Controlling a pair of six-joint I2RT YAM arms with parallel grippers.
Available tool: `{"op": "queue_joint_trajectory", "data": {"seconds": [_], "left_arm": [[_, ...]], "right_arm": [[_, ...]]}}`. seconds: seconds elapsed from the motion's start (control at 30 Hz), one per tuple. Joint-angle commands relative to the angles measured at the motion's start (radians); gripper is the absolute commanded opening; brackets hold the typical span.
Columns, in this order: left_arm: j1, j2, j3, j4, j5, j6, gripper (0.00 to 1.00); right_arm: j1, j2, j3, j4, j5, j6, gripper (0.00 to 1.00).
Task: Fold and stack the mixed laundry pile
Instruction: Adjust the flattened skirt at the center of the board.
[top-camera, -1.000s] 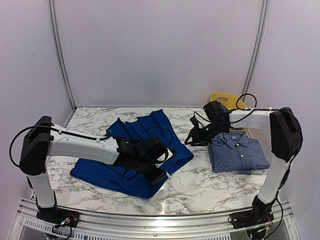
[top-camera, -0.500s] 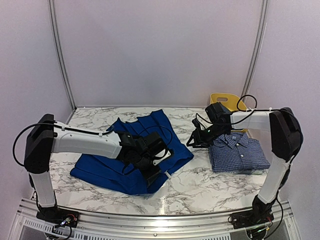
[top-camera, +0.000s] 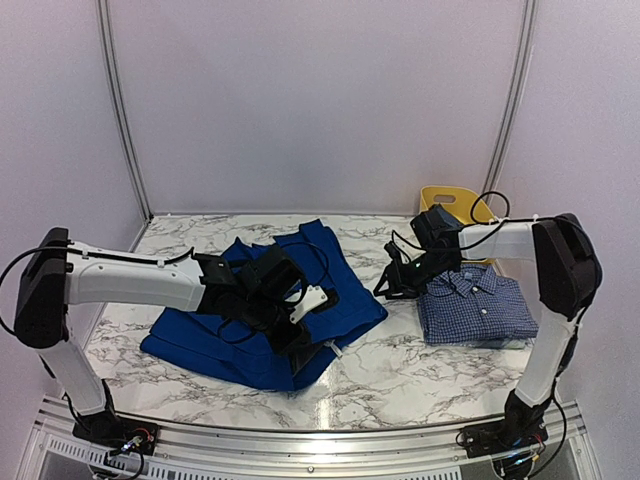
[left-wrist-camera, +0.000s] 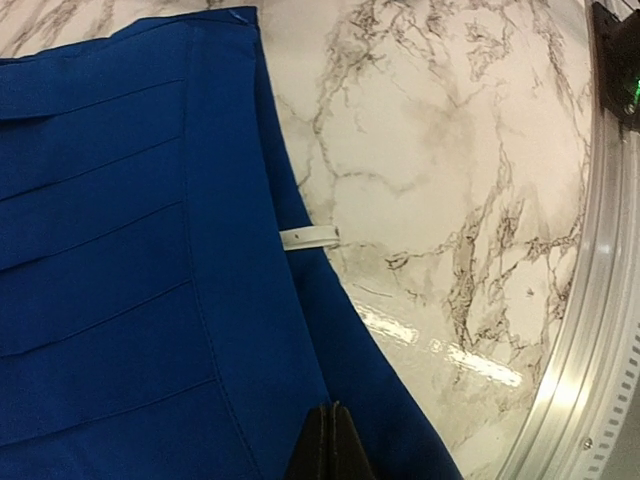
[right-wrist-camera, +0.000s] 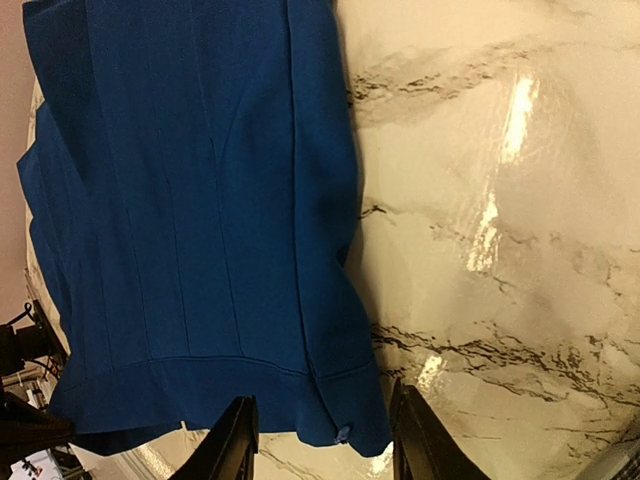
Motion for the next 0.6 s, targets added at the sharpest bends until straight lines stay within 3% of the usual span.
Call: {"op": "queue_joint_trajectory", "data": {"seconds": [0.0, 0.4, 0.57], "left_arm": [[-0.025, 0.022, 0.0, 0.068, 0.146, 0.03, 0.0], [-0.068, 0.194, 0.047, 0.051, 0.104, 0.016, 0.02], [-0.07, 0.206, 0.073, 0.033, 0.11, -0.011, 0.37]], "right_arm": [[-0.009, 0.023, 0.012, 0.013, -0.023, -0.012, 0.41], [-0.007, 0.071, 0.009, 0.012, -0.019, -0.007, 0.44], [0.005, 0.086, 0.041, -0.039, 0.053, -0.044, 0.48]]}}
